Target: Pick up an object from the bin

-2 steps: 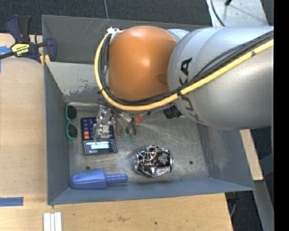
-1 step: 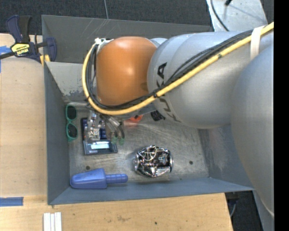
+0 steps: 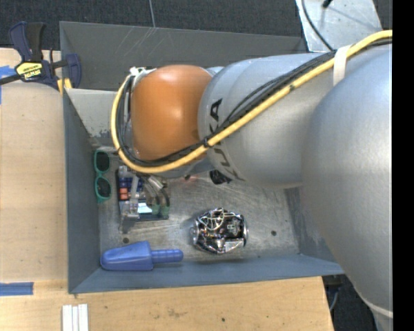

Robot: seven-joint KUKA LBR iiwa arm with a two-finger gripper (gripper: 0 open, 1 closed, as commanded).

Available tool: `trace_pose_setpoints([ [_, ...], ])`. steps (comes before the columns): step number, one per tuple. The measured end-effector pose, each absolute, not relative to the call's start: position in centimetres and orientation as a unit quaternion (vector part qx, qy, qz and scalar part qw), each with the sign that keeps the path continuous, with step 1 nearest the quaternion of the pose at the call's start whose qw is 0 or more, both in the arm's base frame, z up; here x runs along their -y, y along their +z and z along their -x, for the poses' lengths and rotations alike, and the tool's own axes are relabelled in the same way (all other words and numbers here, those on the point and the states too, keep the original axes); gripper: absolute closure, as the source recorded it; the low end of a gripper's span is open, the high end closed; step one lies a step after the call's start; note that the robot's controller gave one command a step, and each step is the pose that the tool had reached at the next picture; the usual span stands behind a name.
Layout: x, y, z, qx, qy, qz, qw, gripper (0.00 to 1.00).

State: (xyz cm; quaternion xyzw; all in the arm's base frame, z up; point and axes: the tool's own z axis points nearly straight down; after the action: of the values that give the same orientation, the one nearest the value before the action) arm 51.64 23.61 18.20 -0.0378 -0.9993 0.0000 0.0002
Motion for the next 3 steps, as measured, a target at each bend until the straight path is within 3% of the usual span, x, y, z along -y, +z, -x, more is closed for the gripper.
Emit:
trace_pose_setpoints([
  [1, -23.6, 18.2, -51.7, 0.999, 0.0, 0.038, 0.0, 0.0],
  [2, -22.1, 13.5, -51.2, 0.999, -0.002, 0.039, -0.004, 0.0],
  [3, -21.3, 8.6, -52.2, 1.0, -0.001, -0.018, -0.003, 0.0],
])
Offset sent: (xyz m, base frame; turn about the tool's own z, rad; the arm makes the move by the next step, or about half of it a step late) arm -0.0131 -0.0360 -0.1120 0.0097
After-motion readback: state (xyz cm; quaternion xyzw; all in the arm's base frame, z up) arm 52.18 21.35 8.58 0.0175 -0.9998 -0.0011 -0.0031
